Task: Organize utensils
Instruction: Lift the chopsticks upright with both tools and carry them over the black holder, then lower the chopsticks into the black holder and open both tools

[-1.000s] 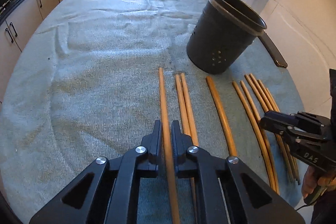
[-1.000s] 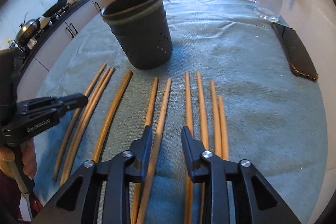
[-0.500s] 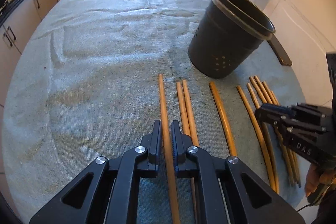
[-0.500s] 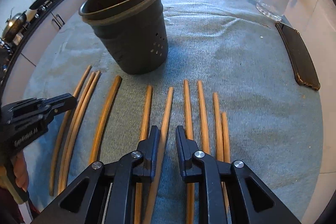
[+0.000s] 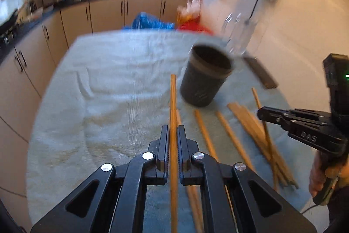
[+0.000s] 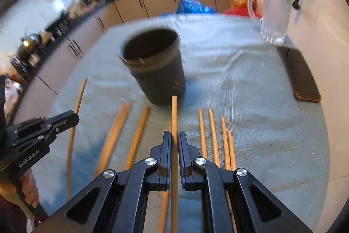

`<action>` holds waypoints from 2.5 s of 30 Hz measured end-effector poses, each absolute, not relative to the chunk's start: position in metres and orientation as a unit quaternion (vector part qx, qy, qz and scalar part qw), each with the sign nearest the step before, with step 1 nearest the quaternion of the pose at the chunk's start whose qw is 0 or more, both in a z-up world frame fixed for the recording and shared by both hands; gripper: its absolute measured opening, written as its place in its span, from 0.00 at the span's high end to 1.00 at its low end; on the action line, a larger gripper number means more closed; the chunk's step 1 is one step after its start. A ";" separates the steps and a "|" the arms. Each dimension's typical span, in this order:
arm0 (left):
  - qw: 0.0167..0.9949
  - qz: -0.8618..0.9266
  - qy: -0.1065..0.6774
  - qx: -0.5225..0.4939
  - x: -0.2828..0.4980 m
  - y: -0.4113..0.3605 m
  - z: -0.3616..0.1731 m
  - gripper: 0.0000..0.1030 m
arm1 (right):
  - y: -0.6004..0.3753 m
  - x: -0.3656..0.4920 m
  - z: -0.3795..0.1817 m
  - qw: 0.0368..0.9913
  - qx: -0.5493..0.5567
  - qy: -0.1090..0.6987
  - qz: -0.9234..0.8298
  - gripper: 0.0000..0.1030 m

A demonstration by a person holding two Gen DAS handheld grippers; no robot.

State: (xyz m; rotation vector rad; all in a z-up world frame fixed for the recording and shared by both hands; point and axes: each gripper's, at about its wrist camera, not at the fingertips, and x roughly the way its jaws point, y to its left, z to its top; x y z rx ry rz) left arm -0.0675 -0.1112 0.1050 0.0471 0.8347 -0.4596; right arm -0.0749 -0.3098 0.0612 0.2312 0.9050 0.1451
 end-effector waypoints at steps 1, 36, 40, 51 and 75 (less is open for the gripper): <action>0.895 -0.225 0.385 0.022 -0.081 -0.108 0.115 0.94 | -0.310 -0.083 0.067 0.895 0.113 0.425 0.072 0.93; 0.958 -0.212 0.194 -0.010 -0.034 -0.173 0.280 0.94 | -0.333 -0.079 0.255 0.976 0.134 0.165 0.056 0.93; 0.949 -0.214 0.228 -0.034 0.008 -0.185 0.266 0.94 | -0.342 -0.047 0.250 0.975 0.168 0.141 0.033 0.93; 0.931 -0.203 0.300 -0.036 0.063 -0.195 0.199 0.94 | -0.344 0.017 0.176 0.962 0.166 0.216 0.012 0.93; 0.944 -0.190 0.262 -0.066 -0.049 -0.089 0.221 0.42 | -0.353 -0.056 0.160 0.947 0.176 0.270 0.012 0.37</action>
